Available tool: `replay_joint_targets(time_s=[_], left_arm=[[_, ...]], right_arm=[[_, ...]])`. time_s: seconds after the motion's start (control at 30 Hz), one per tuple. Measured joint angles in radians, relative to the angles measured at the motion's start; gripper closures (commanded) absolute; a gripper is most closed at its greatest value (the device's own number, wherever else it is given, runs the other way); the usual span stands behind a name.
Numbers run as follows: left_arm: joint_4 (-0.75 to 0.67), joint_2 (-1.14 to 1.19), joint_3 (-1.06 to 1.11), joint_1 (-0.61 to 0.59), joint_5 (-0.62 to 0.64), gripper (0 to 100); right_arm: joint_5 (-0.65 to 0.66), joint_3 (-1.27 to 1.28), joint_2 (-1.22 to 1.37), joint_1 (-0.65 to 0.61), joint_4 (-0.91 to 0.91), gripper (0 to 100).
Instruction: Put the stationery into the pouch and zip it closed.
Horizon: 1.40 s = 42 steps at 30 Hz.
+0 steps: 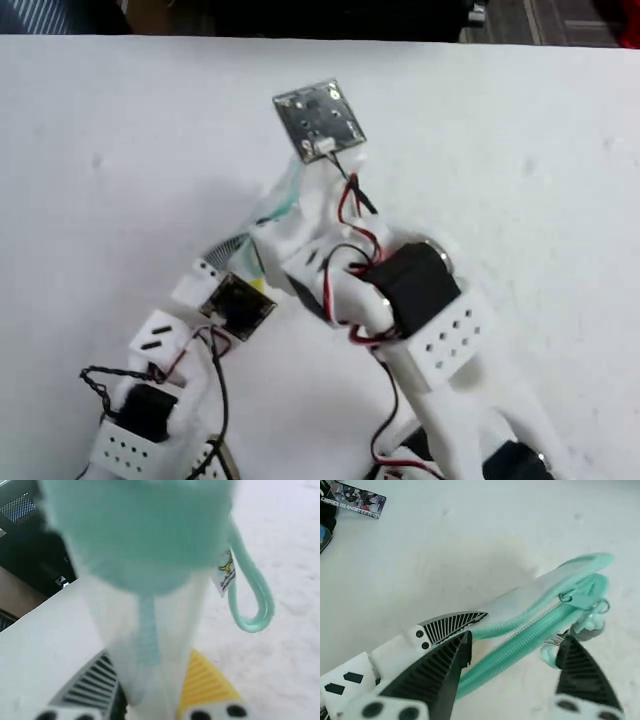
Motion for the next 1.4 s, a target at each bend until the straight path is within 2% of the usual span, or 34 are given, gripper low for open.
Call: replay_joint_targets(time_s=[0.03,0.13,0.3,0.37,0.53,0.63,0.77,0.9,0.97,1.1,1.23,1.3,1.4], left_arm=[[-0.005,0.000,0.000,0.000,0.000,98],[-0.009,0.000,0.002,-0.002,0.000,98],[-0.009,0.000,0.002,-0.002,0.000,98],[-0.009,0.000,0.002,-0.002,0.000,98],[-0.009,0.000,0.002,-0.002,0.000,98],[-0.009,0.000,0.002,-0.002,0.000,98],[-0.009,0.000,0.002,-0.002,0.000,98],[-0.009,0.000,0.002,-0.002,0.000,96],[-0.009,0.000,0.002,-0.002,0.000,89],[0.023,-0.006,-0.020,-0.002,0.031,75],[0.207,-0.008,-0.153,-0.018,0.207,74],[0.250,-0.008,-0.196,-0.049,0.241,74],[0.279,0.000,-0.216,-0.072,0.258,74]], right_arm=[[0.002,-0.020,0.018,0.006,0.002,98.3],[0.002,-0.066,0.069,0.034,0.002,94.3],[0.000,-0.083,0.183,0.106,0.002,96.6],[0.000,-0.083,0.227,0.121,0.002,93.6],[0.002,-0.120,0.293,0.141,0.003,77.8],[0.000,-0.161,0.313,0.141,0.023,73.6],[0.000,-0.238,0.305,0.143,0.089,78.6],[0.000,-0.265,0.308,0.144,0.115,99.1],[0.000,-0.275,0.324,0.144,0.115,95.6],[0.000,-0.298,0.327,0.158,0.117,97.8],[-0.003,-0.374,0.328,0.206,0.115,98.1],[0.009,-0.439,0.333,0.241,0.115,98.1],[0.094,-0.532,0.334,0.278,0.115,98.1]])
